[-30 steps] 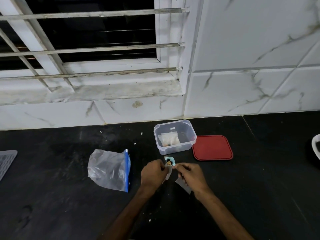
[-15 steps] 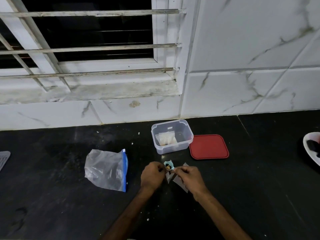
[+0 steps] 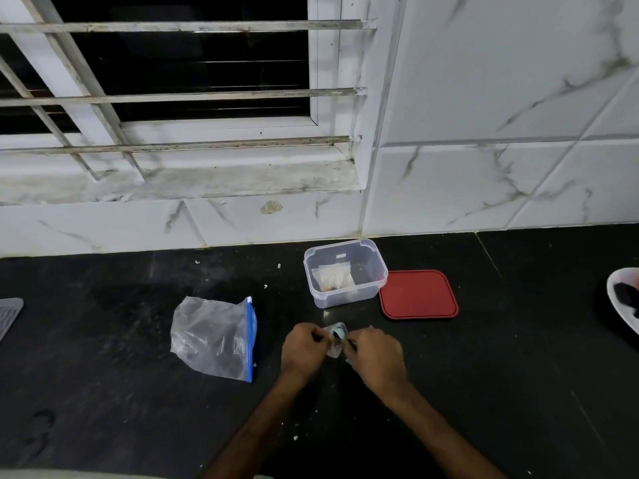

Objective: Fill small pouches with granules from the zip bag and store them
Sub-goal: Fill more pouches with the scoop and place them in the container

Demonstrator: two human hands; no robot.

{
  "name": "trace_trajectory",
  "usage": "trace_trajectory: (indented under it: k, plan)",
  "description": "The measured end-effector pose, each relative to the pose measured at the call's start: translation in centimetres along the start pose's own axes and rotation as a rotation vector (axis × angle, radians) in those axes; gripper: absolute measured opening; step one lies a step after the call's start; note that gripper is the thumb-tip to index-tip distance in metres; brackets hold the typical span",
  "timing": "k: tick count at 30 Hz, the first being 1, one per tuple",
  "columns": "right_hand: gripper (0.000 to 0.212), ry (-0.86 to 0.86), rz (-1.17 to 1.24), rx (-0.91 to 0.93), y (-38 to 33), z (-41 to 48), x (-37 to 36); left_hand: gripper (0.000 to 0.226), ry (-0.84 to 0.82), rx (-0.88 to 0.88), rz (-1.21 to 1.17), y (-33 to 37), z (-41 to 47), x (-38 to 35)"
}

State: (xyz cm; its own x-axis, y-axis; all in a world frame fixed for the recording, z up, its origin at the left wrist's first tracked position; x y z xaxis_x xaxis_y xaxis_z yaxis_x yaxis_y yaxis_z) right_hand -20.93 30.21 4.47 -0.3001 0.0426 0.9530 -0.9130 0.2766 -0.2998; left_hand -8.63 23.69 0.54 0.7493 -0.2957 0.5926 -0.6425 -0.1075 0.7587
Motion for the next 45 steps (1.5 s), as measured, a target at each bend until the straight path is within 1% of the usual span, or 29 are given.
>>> trace_trajectory:
  k: [2,4,8,11,17,22,24,28,31,37,39,41,43,45]
  plan:
    - [0.018,-0.021,-0.169,0.122,-1.0,-0.2,-0.2,0.003,-0.004,0.026,-0.064,0.2,0.0,0.0]
    - [0.024,0.013,-0.248,0.196,-1.3,-0.4,-0.3,0.004,-0.003,0.069,-0.145,0.0,0.2,0.2]
    - [0.04,0.086,-0.234,0.281,-1.1,-0.5,-0.3,0.009,-0.015,0.136,-0.255,-0.3,0.5,1.0]
    - [0.047,0.134,-0.197,0.325,-1.1,-0.6,-0.2,0.011,0.0,0.181,-0.288,-0.7,0.8,1.1]
    - [0.045,0.222,-0.176,0.324,-1.2,-0.4,-0.1,0.009,-0.001,0.199,-0.318,-1.1,1.0,1.3]
    - [0.024,0.314,-0.093,0.253,-1.3,-0.5,0.4,0.008,0.01,0.198,-0.341,-0.9,0.9,1.8]
    - [0.02,0.359,-0.052,0.237,-1.4,-0.7,0.8,0.008,0.007,0.195,-0.346,-1.0,0.8,1.9]
    - [0.024,0.351,-0.022,0.238,-1.6,-0.8,0.6,0.01,-0.008,0.188,-0.336,-1.1,0.7,2.3]
    - [0.024,0.376,0.007,0.234,-1.7,-0.8,0.8,0.01,0.005,0.185,-0.341,-0.7,0.6,2.8]
    - [0.027,0.412,-0.03,0.279,-1.9,-0.7,1.0,0.012,0.007,0.155,-0.325,0.0,0.4,3.5]
    - [0.022,0.423,0.059,0.212,-1.8,-1.1,1.6,0.011,0.009,0.147,-0.335,-0.1,0.3,3.6]
    - [0.02,0.421,0.297,0.077,-1.5,-1.2,2.3,0.011,0.016,0.148,-0.33,-0.3,0.2,3.9]
    - [0.019,0.36,0.567,-0.089,-0.9,-1.4,2.3,0.009,0.02,0.149,-0.339,-0.7,0.2,4.1]
    - [0.013,0.268,0.723,-0.228,0.1,-1.2,1.5,0.008,0.03,0.125,-0.324,-0.9,0.1,4.3]
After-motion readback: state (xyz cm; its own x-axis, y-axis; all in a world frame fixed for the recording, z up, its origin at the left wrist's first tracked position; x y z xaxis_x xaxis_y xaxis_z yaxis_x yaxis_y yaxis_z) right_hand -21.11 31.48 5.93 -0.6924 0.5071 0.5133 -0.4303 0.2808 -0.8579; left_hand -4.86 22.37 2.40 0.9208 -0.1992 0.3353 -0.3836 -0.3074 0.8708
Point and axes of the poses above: each hand's wrist, its own z-axis towards the middle knuckle, its own x-axis out of the back of the hand, y = z × x, the point moved 5 cm from there along z, towards the middle knuckle, and after that the axes turned 11 degrees about y, right-handed, at the moved point
